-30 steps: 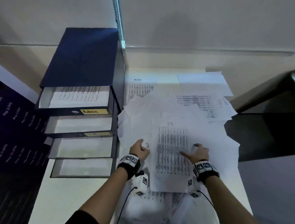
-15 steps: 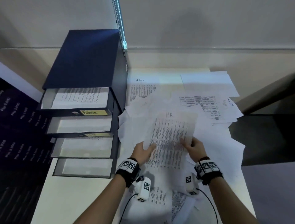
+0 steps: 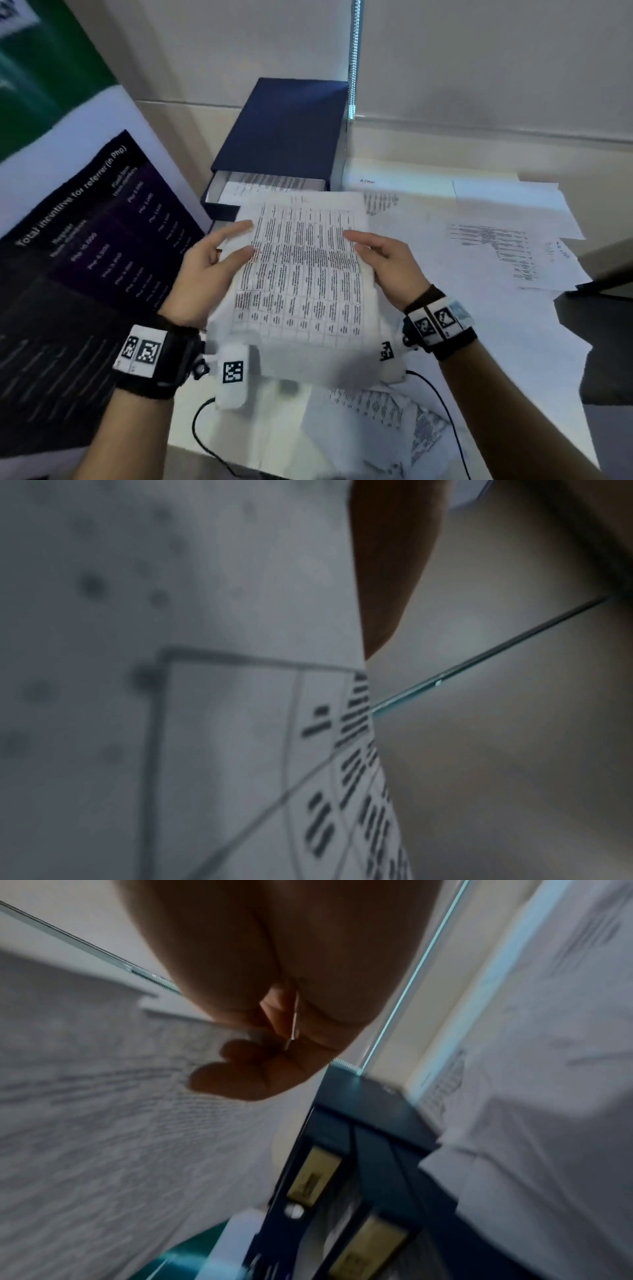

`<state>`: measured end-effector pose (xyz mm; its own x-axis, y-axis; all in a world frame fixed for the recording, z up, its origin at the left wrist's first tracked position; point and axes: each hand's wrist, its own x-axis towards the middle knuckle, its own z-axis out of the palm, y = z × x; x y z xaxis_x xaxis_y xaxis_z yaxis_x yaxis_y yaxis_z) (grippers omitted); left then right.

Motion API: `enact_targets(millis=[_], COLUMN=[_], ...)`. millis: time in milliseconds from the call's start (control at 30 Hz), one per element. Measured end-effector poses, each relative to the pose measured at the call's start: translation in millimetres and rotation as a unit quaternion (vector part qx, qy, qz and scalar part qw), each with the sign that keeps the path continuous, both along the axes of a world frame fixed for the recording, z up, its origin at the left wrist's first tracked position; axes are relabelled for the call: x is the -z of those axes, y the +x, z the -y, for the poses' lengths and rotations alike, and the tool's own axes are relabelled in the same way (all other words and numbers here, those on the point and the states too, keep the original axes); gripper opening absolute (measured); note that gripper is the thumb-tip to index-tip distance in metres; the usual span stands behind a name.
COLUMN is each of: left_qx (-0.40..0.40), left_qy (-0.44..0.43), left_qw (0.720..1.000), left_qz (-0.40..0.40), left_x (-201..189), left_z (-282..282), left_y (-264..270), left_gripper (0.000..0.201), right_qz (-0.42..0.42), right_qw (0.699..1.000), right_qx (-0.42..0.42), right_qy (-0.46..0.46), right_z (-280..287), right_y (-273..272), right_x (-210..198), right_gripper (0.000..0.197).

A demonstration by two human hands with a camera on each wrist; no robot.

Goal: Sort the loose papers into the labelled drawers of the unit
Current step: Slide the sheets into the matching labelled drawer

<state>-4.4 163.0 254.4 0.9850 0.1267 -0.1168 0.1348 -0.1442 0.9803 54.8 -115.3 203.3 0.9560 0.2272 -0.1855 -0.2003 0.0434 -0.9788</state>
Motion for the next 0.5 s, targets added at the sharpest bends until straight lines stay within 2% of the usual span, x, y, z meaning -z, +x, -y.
enact_targets(millis=[67, 200, 300, 400, 500], left_qx=[-0.019, -0.07, -0.072, -0.058, -0.082], left_qy=[-0.021, -0.035, -0.007, 0.002, 0.029], left_qw=[1.0, 0.996, 0.994, 0.991, 0.992], left_qz=[-0.012, -0.051, -0.084, -0.118, -0.096], left_x=[-5.7, 1.2, 20.8, 44.9, 60.0], left_z=[-25.8, -56.1, -73.7, -86.7, -88.3], left_y=[-19.1, -51.7, -59.8, -57.7, -44.3], left_gripper=[0.035, 0.032, 0.032, 0.037, 0.03], right_qz=[-0.054, -0.13, -0.152, -0.159, -0.141], right_qw=[0.997, 0.986, 0.987, 0.985, 0.989], right_qx=[-0.045, -0.099, -0.053, 0.005, -0.019], right_qy=[0.032, 0.027, -0.001, -0.067, -0.05], right_z=[-30.0, -73.9, -90.8, -98.0, -93.9], right_y=[-5.6, -13.8, -2.4, 15.3, 17.4], right_x=[3.1, 9.0, 20.9, 31.3, 24.4], right_gripper=[0.028, 0.029, 0.027, 0.021, 0.018])
